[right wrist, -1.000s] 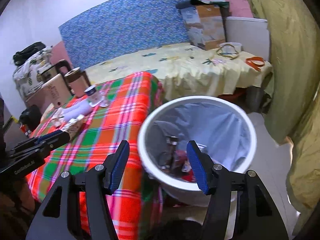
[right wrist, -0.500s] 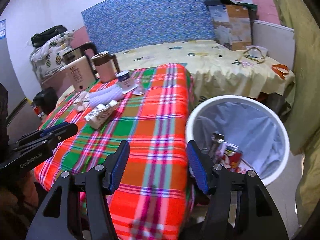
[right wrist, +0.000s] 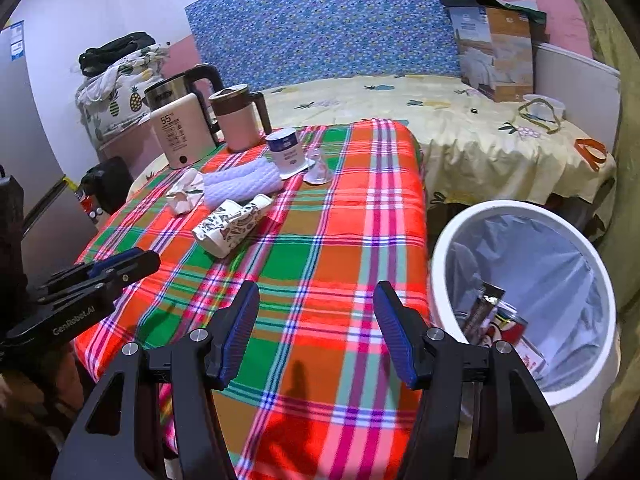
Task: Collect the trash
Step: 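Move both tools back over the plaid cloth toward the remaining trash, then grasp the crumpled tissue with the left gripper while the right gripper grasps the patterned paper cup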
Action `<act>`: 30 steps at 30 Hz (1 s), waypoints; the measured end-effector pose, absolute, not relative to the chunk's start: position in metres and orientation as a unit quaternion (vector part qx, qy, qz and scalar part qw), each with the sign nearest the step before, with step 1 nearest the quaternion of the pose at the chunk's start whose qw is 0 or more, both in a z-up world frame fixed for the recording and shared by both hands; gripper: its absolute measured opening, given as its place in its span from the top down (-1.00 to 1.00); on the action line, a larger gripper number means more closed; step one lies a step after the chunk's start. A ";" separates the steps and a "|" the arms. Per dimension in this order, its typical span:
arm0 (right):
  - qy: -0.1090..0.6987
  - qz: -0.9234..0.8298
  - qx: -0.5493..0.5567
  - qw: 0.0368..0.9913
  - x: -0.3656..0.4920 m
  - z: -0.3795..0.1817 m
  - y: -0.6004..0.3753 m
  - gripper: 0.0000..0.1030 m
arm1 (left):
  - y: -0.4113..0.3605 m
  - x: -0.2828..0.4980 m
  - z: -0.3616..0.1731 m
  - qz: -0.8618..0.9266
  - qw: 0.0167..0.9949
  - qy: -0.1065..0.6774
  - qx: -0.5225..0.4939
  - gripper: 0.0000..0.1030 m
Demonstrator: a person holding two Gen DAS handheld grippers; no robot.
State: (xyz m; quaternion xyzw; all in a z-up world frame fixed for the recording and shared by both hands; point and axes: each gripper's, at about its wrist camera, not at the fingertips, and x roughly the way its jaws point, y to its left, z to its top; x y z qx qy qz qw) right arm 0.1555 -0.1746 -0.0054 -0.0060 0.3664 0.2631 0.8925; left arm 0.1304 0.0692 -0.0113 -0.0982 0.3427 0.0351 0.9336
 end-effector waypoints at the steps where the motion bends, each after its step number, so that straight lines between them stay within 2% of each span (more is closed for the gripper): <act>1: 0.368 0.266 -0.005 0.891 0.157 -0.006 -0.173 -0.18 | 0.071 0.131 -0.012 0.035 0.933 0.343 -0.101 0.37; 24: 0.417 0.319 0.049 0.850 0.202 -0.021 -0.102 -0.18 | 0.170 0.175 -0.020 0.112 0.925 0.342 -0.123 0.36; 30: 0.446 0.312 0.073 0.835 0.216 -0.034 -0.087 -0.16 | 0.186 0.194 -0.022 0.115 0.925 0.340 -0.129 0.24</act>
